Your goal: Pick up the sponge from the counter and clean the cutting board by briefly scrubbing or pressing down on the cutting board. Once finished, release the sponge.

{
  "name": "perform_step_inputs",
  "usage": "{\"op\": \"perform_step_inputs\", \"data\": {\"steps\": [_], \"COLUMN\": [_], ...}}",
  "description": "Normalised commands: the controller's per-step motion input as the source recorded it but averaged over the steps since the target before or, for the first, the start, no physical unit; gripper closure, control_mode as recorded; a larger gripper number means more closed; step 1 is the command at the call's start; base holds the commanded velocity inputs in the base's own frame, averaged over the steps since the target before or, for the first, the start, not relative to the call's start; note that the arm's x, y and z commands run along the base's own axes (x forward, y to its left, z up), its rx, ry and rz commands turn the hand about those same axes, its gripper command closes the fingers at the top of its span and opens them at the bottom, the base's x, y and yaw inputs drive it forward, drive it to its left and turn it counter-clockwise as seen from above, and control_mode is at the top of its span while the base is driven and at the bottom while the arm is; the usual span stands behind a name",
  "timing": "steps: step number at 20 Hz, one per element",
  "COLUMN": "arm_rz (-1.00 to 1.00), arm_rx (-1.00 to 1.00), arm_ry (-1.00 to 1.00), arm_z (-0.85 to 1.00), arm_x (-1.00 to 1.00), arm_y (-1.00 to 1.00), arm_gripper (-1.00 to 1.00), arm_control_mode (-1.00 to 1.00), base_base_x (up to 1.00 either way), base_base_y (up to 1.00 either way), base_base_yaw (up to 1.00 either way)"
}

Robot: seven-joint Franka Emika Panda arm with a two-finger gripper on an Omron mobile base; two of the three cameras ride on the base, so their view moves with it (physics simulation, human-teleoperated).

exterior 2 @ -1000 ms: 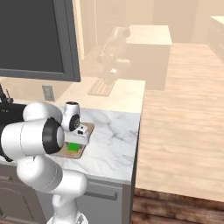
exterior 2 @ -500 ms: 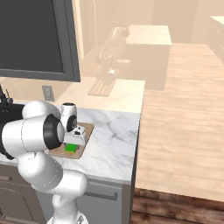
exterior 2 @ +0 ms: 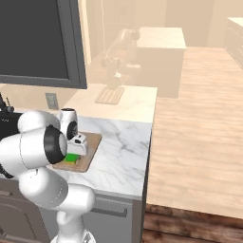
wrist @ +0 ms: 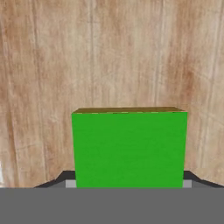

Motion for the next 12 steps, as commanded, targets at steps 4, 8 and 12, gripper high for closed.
{"op": "perform_step_inputs", "data": {"steps": [4,8,12], "arm_rz": [0.0,0.0,0.0], "arm_rx": [0.0,0.0,0.0], "arm_ry": [0.02,0.02,0.02], "arm_z": [0.0,-0.32,-0.37], "arm_x": [-0.02,0.0,0.0], "arm_y": [0.44,0.39,0.42], "arm_gripper": [1.0,1.0,1.0], "arm_control_mode": [-1.0,-1.0,-1.0], "base_base_x": [0.0,0.0,0.0], "base_base_y": [0.0,0.0,0.0], "base_base_yaw": [0.0,0.0,0.0]}}
